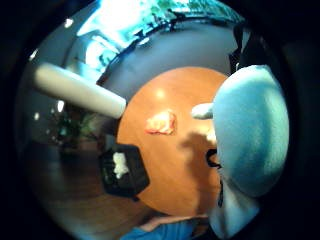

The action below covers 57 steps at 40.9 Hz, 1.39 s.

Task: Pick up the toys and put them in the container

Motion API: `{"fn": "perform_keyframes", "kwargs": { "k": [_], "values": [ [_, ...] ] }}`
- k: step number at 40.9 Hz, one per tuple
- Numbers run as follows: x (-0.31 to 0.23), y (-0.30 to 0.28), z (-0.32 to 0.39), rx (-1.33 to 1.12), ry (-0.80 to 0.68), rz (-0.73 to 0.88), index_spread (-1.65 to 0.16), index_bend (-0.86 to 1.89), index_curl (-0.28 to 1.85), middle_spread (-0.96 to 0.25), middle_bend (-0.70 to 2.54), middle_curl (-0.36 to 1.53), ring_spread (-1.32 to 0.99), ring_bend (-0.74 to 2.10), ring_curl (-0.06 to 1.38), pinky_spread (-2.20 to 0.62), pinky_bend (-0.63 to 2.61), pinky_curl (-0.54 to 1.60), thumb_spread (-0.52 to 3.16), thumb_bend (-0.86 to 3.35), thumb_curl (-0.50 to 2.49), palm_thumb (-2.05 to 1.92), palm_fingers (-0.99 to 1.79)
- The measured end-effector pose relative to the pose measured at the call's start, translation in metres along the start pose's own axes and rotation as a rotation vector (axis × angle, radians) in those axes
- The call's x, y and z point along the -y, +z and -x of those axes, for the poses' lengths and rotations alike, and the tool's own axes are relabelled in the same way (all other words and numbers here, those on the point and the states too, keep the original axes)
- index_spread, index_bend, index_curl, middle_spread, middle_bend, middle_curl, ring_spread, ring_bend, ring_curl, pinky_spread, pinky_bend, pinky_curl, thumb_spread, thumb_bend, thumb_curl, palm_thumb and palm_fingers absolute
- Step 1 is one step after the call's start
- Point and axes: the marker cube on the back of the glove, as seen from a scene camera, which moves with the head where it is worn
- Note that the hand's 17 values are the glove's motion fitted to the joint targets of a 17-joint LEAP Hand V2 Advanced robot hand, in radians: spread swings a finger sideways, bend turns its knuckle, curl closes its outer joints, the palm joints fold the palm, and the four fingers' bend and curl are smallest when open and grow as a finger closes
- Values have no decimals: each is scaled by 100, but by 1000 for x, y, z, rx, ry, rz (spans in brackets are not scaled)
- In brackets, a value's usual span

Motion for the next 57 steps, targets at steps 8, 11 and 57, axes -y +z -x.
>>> {"fn": "perform_keyframes", "kwargs": {
  "k": [8, 11, 57],
  "values": [
    [-9, -54, 51, 1, 72, -46, -35, 24, 34, -46, 49, 60, -44, 111, 55, -41, 104, 38, 82, 17, 78, 76, 102],
    [-16, -65, 75, 15, 37, -54, -35, 23, 35, -47, 48, 61, -44, 110, 55, -41, 104, 39, 81, 17, 80, 75, 102],
    [-138, 12, 333, 162, -450, 61, -34, 6, 41, -50, 26, 86, -44, 114, 56, -42, 114, 44, 83, 5, 95, 71, 86]
  ]
}}
